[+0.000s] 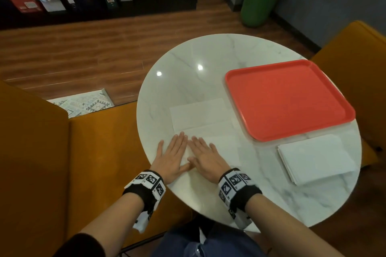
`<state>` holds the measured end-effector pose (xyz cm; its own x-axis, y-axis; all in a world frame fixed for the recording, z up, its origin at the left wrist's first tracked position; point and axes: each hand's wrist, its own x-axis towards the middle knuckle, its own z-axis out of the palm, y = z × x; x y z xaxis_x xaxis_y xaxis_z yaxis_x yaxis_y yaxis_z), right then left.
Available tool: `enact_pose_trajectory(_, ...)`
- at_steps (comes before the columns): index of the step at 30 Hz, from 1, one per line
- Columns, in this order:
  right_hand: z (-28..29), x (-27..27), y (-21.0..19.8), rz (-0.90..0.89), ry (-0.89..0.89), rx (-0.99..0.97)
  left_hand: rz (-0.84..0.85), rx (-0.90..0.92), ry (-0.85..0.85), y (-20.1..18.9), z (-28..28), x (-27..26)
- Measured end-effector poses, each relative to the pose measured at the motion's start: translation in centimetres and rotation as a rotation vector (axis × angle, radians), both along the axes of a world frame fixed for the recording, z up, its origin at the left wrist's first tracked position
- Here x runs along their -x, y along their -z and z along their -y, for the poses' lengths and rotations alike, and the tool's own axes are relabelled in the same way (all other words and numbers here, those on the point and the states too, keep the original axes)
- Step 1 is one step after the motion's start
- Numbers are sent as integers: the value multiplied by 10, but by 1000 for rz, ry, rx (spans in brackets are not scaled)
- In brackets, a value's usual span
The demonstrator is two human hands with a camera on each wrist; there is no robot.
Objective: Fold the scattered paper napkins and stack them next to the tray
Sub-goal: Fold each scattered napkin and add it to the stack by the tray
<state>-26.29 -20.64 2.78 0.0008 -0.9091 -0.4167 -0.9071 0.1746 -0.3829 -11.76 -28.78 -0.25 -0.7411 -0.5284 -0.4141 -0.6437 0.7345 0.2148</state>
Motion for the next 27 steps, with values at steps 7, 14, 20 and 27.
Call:
enact_pose_trajectory(7, -41, 62, 13, -91, 279, -61, -5, -51, -1, 3, 4, -1)
enact_pose_trajectory(14, -54, 76, 18, -116, 344, -80, -80, 95, -74, -13, -1, 5)
enact_pose_trajectory(20, -51, 74, 19, -115, 361, -106, -246, 16, -374, -29, 9, 19)
enact_pose_trajectory(27, -51, 74, 19, -104, 354, -90, -148, -101, -445, -38, 17, 29)
